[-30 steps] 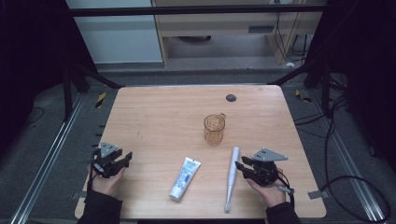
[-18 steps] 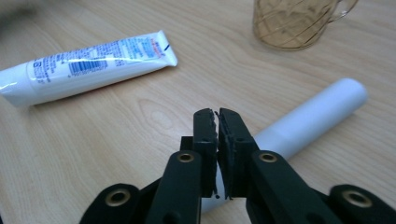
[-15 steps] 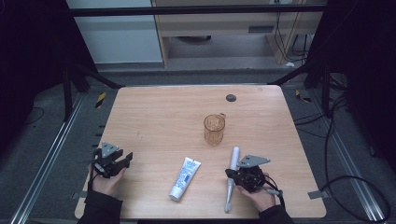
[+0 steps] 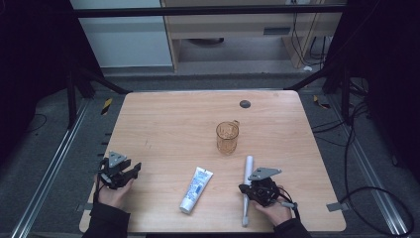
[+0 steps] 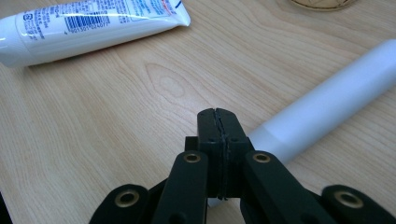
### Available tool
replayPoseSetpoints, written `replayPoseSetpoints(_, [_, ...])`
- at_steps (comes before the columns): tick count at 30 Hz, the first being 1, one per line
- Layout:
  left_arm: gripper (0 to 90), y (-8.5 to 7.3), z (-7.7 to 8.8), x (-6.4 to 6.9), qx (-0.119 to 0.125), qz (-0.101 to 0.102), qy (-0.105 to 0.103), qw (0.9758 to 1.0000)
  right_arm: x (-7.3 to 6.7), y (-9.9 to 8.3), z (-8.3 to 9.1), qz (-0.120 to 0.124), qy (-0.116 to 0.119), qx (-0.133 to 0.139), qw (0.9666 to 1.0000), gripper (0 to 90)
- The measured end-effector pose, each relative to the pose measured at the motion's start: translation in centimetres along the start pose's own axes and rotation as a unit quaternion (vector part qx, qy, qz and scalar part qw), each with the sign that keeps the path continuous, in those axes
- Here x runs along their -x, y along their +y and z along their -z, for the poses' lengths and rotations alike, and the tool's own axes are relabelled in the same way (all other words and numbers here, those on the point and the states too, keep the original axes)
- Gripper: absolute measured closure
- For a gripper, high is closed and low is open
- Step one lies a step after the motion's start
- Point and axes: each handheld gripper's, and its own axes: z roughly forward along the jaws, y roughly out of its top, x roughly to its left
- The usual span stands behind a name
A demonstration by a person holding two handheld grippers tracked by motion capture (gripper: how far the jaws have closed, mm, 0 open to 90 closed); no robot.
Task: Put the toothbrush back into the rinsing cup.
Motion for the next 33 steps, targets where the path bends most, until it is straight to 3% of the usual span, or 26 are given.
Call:
replayPoseSetpoints(19, [54.9, 0.0, 0.0, 0.0, -0.002, -0.001, 0.001, 1.0, 1.0, -0.9, 1.3, -0.018, -0.017, -0.021, 0.9995, 89.1])
replayPoseSetpoints(33, [55.2, 0.0, 0.0, -0.1, -0.002, -0.001, 0.002, 1.0, 1.9, -1.2, 2.2, -0.032, -0.043, -0.037, 0.9979, 89.6])
